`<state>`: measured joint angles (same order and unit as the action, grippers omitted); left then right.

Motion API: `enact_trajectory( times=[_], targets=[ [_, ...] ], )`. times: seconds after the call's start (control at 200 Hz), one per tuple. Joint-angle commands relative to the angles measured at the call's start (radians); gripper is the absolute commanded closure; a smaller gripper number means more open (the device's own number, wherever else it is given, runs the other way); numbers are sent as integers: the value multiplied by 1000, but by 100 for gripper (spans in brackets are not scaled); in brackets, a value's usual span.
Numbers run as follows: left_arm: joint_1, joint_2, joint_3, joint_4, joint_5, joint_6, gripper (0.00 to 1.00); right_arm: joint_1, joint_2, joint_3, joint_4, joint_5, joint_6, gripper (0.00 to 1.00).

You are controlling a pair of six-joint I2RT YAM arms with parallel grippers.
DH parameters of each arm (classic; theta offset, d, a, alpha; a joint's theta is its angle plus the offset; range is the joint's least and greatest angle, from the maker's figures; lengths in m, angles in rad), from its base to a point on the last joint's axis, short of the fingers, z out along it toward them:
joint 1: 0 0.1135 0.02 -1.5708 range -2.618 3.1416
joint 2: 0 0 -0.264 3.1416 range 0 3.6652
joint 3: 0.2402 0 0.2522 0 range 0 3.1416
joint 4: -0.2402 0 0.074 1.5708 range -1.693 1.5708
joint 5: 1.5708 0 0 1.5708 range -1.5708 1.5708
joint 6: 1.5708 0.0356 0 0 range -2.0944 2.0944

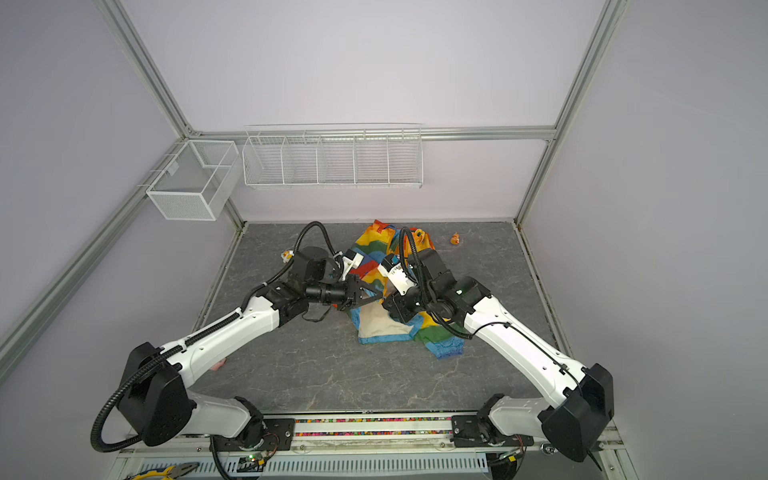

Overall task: Zip up the jacket
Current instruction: 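Grip the silver zipper pull with the right gripper while the left gripper holds the hem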

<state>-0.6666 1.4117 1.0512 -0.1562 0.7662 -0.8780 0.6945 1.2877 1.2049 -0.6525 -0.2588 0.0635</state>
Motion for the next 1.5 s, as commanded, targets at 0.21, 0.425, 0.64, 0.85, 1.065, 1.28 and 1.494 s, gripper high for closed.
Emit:
enact_trajectory(
  times=[0.21, 0.425, 0.64, 0.85, 1.065, 1.28, 1.494],
  targets=[
    [2, -34, 15, -8, 31, 23, 100, -12, -21, -18, 26, 1, 4, 79],
    [2, -35, 11, -9, 34, 24, 100, -25, -21, -24, 31, 2, 7, 81],
    [2, -37, 10, -11, 39, 25, 100, -32, -16, -24, 37, -9, 10, 86],
    [2, -34, 10, -12, 42, 26, 100, -37, -18, -24, 40, -16, 11, 90],
    [2, -36, 9, -12, 45, 27, 100, -40, -19, -24, 44, -22, 11, 93],
    [1, -37, -4, 6, 48, 25, 100, -54, -39, -37, 56, -31, 62, 76],
    [2, -37, -59, 92, 56, 23, 100, -150, -115, -105, 142, -128, 422, 63]
  ],
)
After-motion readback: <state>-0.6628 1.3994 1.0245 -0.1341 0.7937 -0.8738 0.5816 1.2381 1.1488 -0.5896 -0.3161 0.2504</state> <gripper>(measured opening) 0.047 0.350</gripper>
